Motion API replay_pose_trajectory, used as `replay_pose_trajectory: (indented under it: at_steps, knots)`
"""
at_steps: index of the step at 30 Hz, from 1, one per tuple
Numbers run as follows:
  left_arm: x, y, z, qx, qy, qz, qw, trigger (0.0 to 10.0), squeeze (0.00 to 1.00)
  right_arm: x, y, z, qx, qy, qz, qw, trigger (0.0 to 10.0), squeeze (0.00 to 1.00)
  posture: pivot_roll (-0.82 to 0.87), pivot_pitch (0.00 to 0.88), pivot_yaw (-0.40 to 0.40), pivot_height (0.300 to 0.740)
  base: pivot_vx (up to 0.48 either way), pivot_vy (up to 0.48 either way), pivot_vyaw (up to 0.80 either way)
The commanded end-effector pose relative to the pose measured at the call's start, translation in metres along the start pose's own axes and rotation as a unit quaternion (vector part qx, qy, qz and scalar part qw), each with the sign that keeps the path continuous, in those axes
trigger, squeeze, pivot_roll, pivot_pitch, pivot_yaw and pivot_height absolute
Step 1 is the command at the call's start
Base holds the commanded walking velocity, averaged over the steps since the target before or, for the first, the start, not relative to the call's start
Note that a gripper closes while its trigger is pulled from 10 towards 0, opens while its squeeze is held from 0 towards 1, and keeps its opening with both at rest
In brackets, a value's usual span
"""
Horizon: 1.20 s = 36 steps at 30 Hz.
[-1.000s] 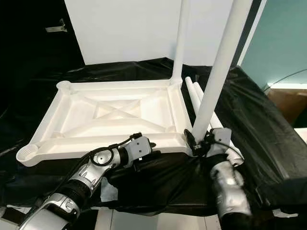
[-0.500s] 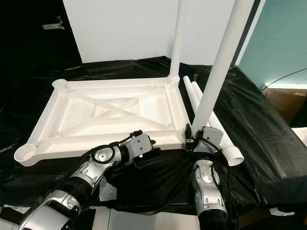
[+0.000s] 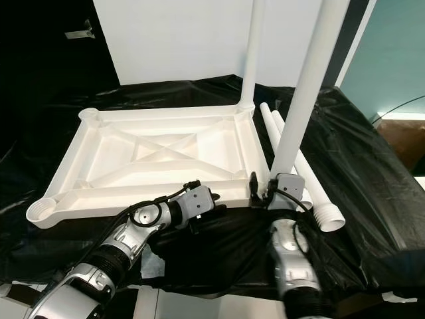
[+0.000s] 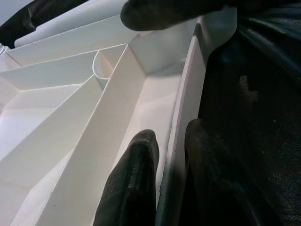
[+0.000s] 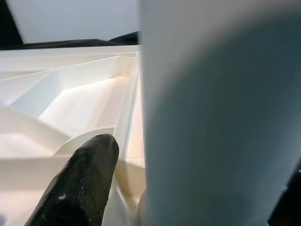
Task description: Building children table
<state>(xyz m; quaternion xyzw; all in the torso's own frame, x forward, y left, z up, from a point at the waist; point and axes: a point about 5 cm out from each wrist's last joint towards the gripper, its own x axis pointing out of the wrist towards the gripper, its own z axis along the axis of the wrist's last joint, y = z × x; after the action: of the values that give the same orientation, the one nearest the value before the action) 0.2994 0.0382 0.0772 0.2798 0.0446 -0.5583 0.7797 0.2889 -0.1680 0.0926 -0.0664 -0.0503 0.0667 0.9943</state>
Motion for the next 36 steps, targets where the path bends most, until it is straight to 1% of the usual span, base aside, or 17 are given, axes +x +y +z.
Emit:
replay_pose_trajectory:
  at_steps: [1,5,7,11,12,13,14,15,16,17,21,30,31,32,34,35,36]
  knots:
    - [0.002,-0.039,-0.036,-0.046,0.077,-0.064,0.994,10.0,0.0,-0.002,0.007,0.0,-0.007,-0.003,0.047,0.999,10.0,0.0,-0.07,0.002,-0.013,0.74,0.0,0.0,0.0]
    - [0.002,-0.039,-0.037,-0.043,0.08,-0.066,0.994,10.0,0.0,-0.005,-0.012,0.013,-0.025,-0.009,0.137,0.99,10.0,0.0,-0.07,0.008,-0.012,0.74,0.0,0.0,0.0]
    - [0.002,-0.039,-0.038,-0.043,0.08,-0.066,0.994,10.0,0.0,-0.006,-0.013,0.015,-0.024,-0.008,0.151,0.988,10.0,0.0,-0.07,0.008,-0.012,0.74,0.0,0.0,0.0]
    - [0.002,-0.04,-0.038,-0.042,0.081,-0.067,0.994,10.0,0.0,-0.007,-0.028,0.017,-0.039,0.007,0.214,0.976,10.0,0.0,-0.07,0.008,-0.01,0.74,0.0,0.0,0.0]
    - [0.001,-0.039,-0.038,-0.041,0.081,-0.066,0.994,10.0,0.0,-0.008,-0.034,0.015,-0.047,0.024,0.241,0.969,10.0,0.0,-0.07,0.006,-0.009,0.74,0.0,0.0,0.0]
    - [0.001,-0.039,-0.038,-0.041,0.081,-0.066,0.994,10.0,0.0,-0.008,-0.034,0.015,-0.047,0.024,0.241,0.969,10.0,0.0,-0.07,0.006,-0.009,0.74,0.0,0.0,0.0]
    - [0.001,-0.038,-0.038,-0.041,0.081,-0.065,0.994,10.0,0.0,-0.008,-0.037,0.013,-0.054,0.033,0.255,0.965,4.7,0.0,-0.06,0.005,-0.009,0.74,0.0,0.0,0.0]
    - [0.001,-0.038,-0.038,-0.041,0.081,-0.065,0.994,10.0,0.0,-0.008,-0.037,0.013,-0.054,0.033,0.255,0.965,4.7,0.0,-0.06,0.005,-0.009,0.74,0.0,0.0,0.0]
    - [0.001,-0.038,-0.038,-0.041,0.081,-0.064,0.994,10.0,0.0,-0.009,-0.039,0.013,-0.061,0.039,0.267,0.961,2.9,0.0,-0.06,0.004,-0.01,0.74,0.0,0.0,0.0]
    - [0.001,-0.037,-0.038,-0.041,0.082,-0.064,0.994,10.0,0.0,-0.009,-0.041,0.013,-0.067,0.039,0.273,0.959,0.0,0.0,-0.06,0.004,-0.01,0.74,0.0,0.0,0.0]
    - [0.0,-0.037,-0.038,-0.041,0.082,-0.061,0.994,10.0,0.0,-0.004,-0.05,0.018,-0.073,0.038,0.271,0.959,0.0,0.0,-0.06,0.003,-0.011,0.74,0.0,0.0,0.0]
    - [0.0,-0.037,-0.039,-0.04,0.082,-0.063,0.994,10.0,0.0,-0.005,-0.051,0.013,-0.071,0.058,0.298,0.95,0.0,0.0,-0.06,0.004,-0.007,0.74,0.0,0.0,0.0]
    - [0.0,-0.037,-0.038,-0.04,0.083,-0.062,0.994,10.0,0.0,-0.004,-0.05,0.012,-0.054,0.059,0.293,0.953,0.0,0.0,-0.06,0.004,-0.007,0.74,0.0,0.0,0.0]
    - [0.0,-0.036,-0.038,-0.04,0.082,-0.062,0.994,10.0,0.0,-0.005,-0.045,0.012,-0.019,0.054,0.285,0.957,0.0,0.0,-0.05,0.003,-0.006,0.74,0.0,0.0,0.0]
    - [0.0,-0.036,-0.038,-0.04,0.082,-0.062,0.994,10.0,0.0,-0.005,-0.045,0.012,-0.019,0.054,0.285,0.957,0.0,0.0,-0.05,0.003,-0.006,0.74,0.0,0.0,0.0]
    - [-0.001,-0.035,-0.038,-0.039,0.082,-0.06,0.994,10.0,0.0,-0.006,-0.036,0.008,0.042,0.028,0.215,0.975,0.0,0.0,-0.05,0.003,-0.007,0.74,0.0,0.0,0.0]
    - [-0.001,-0.035,-0.038,-0.039,0.083,-0.06,0.994,10.0,0.0,-0.006,-0.033,0.006,0.059,0.021,0.184,0.981,0.0,0.0,-0.05,0.002,-0.007,0.74,0.0,0.0,0.0]
